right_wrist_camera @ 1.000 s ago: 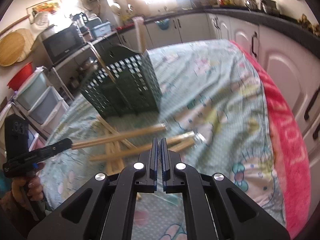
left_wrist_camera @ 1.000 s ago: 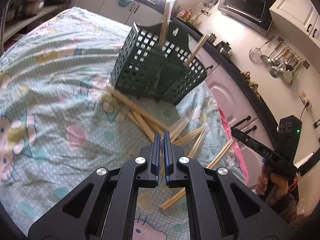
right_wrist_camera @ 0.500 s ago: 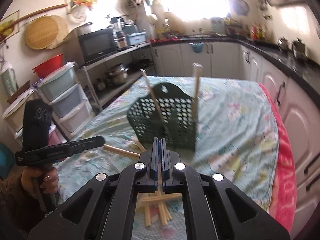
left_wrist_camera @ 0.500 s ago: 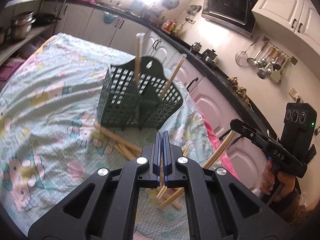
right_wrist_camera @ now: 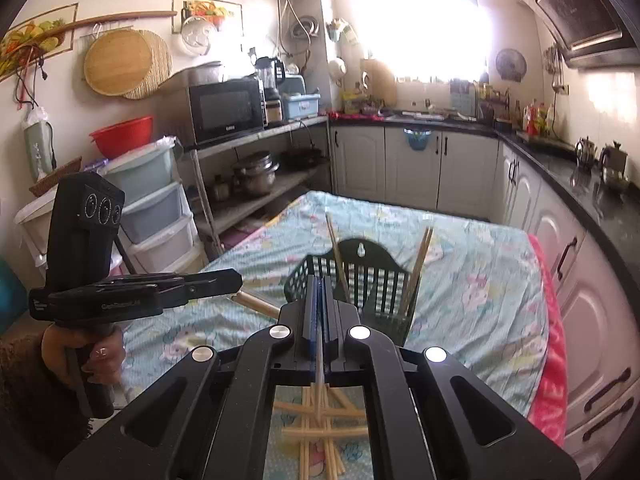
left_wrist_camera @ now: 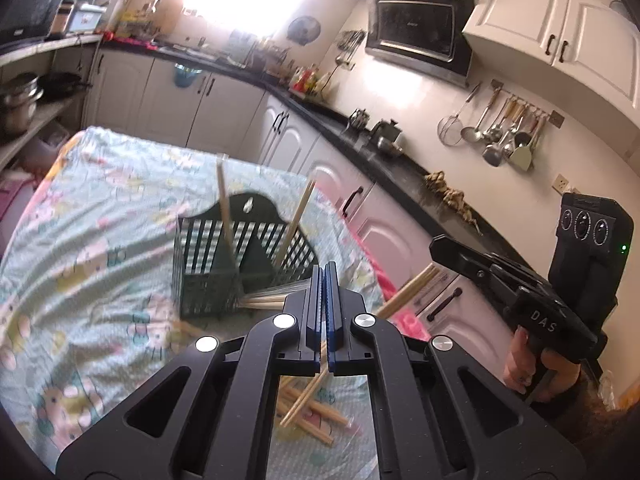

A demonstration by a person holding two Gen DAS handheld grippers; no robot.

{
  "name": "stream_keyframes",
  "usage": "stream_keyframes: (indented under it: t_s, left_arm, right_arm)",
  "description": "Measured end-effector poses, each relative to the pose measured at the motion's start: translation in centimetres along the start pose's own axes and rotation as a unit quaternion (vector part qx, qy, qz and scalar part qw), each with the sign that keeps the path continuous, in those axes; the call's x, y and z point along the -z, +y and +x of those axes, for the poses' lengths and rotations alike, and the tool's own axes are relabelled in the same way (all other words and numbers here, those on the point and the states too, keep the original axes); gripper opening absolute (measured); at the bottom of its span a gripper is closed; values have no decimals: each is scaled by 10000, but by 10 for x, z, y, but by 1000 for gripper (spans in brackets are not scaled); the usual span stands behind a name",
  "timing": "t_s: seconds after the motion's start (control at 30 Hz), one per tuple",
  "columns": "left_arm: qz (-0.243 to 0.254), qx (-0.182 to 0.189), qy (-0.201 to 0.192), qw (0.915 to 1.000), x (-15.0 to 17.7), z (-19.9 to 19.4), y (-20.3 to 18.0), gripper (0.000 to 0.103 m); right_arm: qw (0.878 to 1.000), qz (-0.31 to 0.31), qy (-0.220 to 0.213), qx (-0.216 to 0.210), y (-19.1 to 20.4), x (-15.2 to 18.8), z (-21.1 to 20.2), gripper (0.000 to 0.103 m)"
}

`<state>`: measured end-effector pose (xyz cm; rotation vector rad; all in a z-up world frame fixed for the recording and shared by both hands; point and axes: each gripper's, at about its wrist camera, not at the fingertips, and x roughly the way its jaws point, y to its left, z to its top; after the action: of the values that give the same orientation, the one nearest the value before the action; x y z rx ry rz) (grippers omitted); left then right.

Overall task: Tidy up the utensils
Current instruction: 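Lift the chopstick with the right tool and carry it above the caddy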

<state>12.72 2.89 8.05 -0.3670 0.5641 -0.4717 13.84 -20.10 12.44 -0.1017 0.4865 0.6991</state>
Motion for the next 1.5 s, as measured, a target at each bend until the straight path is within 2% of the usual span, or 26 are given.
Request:
stream_keyframes:
  t_s: [0.27,0.57,0.73,1.1,1.33,1.5]
  left_arm:
    - [221,58,-366,9991,-35,-18,-14,0]
    - [411,-26,-828,9957,-74,-42,-21,0]
    - [490,-104,-957,9941,-88,-50,-23,0]
    - [441,-272,-951,9941,-100,-49,-11,0]
    - [300,-313,-828,9956,-96,-36,1,0]
    - [210,-327,-666,9970,-90,-21,8,0]
  right_arm:
    - [9990,-117,-418,44,1,-34,-12,2]
    - [9965,-248,-801,77,2,-67,-16,2]
    - [9951,-215,-958,116,-2,-81,-14,2]
    - [9925,-34,-1202,231,-23,-107,-4,2]
    - [9937,147,-1058,330,-40,-108,15,2]
    - [9957,282,-782,418,-51,-102,38,2]
